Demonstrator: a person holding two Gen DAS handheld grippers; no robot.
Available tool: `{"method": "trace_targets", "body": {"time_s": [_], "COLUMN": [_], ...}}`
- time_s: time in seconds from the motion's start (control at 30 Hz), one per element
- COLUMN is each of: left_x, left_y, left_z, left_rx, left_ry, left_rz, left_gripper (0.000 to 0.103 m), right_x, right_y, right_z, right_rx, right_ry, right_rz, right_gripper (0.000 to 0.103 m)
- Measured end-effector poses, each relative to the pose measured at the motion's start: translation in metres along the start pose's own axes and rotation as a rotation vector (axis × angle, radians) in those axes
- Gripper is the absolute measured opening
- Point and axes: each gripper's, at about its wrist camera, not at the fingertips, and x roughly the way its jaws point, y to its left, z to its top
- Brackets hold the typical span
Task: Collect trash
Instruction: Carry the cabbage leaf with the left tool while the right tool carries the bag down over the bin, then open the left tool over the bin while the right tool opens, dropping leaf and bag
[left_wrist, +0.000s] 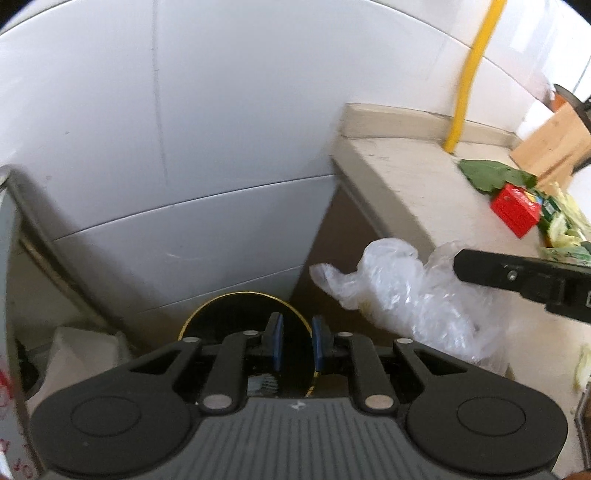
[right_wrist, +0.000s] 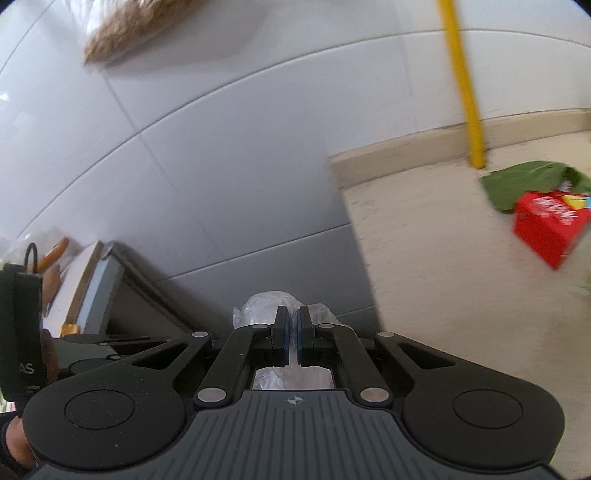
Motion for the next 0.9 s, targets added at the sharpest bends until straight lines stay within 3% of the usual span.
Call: {"method": "trace_targets", "body": {"time_s": [0.37, 0.5, 0.9], "left_x": [0.006, 0.011, 0.016], "left_y": [0.021, 0.026, 0.041], "left_z": [-0.003, -0.003, -0.006], "left_rx": [-0.031, -0.036, -0.066], "left_ry": [0.026, 0.036, 0.058], "left_rz": [0.023, 0.041, 0.056], "left_gripper": [0.013, 0.013, 0.013], "right_x": [0.044, 0.059, 0.099], "right_y": [0.027, 0.03, 0.023], "right_z": [0.001, -0.003, -0.011], "right_rx": [-0.035, -0.023, 0.045], "right_ry": [0.064, 0.097, 0.157], "right_rz": [0.013, 0.027, 0.076], "right_gripper": [0.006, 0.018, 0.022]}}
